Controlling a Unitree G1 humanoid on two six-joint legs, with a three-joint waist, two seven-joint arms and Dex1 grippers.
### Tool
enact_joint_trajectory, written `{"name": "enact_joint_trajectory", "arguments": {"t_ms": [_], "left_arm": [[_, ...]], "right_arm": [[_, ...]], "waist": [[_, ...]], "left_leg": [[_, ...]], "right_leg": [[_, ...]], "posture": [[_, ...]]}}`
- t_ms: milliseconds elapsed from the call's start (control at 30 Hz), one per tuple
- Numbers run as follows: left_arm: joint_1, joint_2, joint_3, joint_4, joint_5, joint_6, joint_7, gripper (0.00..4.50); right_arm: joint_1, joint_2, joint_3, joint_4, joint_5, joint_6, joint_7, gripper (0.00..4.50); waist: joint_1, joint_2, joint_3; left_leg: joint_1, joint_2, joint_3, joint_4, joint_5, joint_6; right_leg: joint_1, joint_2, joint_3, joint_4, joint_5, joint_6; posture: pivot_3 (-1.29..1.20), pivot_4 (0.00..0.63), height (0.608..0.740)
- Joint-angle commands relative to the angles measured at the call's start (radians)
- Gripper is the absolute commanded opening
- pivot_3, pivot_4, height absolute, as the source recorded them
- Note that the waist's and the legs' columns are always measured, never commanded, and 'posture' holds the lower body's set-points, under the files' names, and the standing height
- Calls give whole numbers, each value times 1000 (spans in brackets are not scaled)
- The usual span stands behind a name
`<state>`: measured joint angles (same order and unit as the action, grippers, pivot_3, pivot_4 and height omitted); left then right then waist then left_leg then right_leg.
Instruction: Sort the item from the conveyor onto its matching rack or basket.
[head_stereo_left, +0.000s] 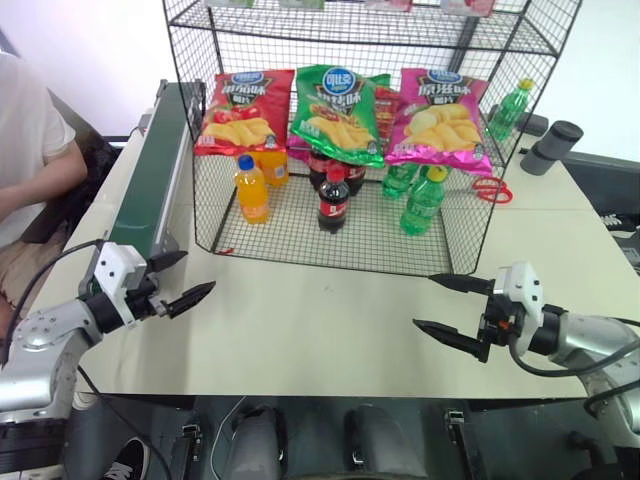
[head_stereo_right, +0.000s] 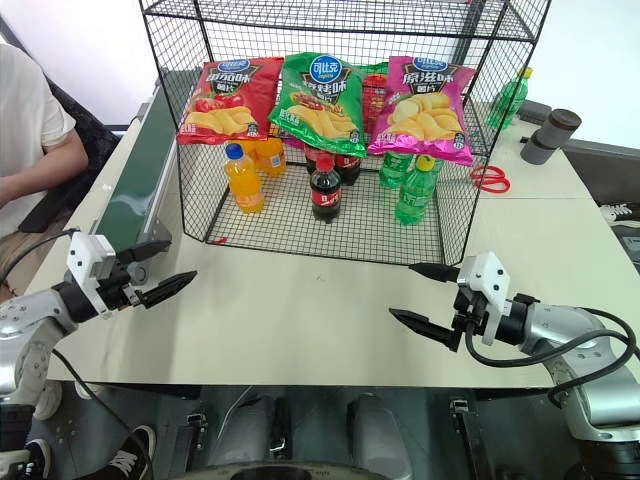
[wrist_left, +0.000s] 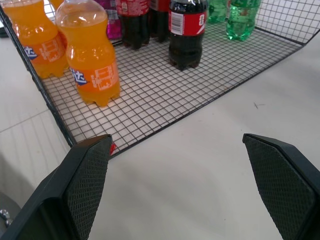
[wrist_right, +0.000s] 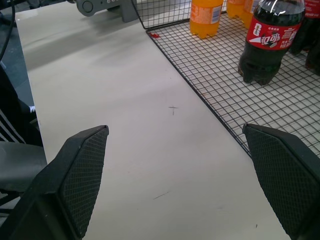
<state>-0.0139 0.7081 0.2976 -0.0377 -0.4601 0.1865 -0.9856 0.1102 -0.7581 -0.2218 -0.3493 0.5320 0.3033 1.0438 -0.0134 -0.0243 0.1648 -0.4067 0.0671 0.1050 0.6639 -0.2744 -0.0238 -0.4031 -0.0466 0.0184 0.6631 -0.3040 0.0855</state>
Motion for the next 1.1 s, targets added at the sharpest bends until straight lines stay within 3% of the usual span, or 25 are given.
{"name": "enact_joint_trajectory", "arguments": {"t_ms": [33,200,1100], "left_arm": [[-13,0,1,5,17,-35,5,4500],[-37,-1,5,4,-28,21,-5,4500],[-109,-20,-84,111,34,-99,-70,4500]], "right_arm": [[-4,6,-13,-5,3,-22,-4,4491],[1,2,-17,9,-10,-40,-2,4491],[4,5,-7,52,-63,-128,-6,4491]], "waist": [[0,0,0],[1,0,0],[1,0,0]], "left_leg": [[0,0,0,0,0,0],[0,0,0,0,0,0],[0,0,0,2,0,0]], "right_leg": [[0,0,0,0,0,0],[0,0,0,0,0,0],[0,1,0,1,1,1]], "posture": [[0,150,740],[0,150,740],[0,150,740]]}}
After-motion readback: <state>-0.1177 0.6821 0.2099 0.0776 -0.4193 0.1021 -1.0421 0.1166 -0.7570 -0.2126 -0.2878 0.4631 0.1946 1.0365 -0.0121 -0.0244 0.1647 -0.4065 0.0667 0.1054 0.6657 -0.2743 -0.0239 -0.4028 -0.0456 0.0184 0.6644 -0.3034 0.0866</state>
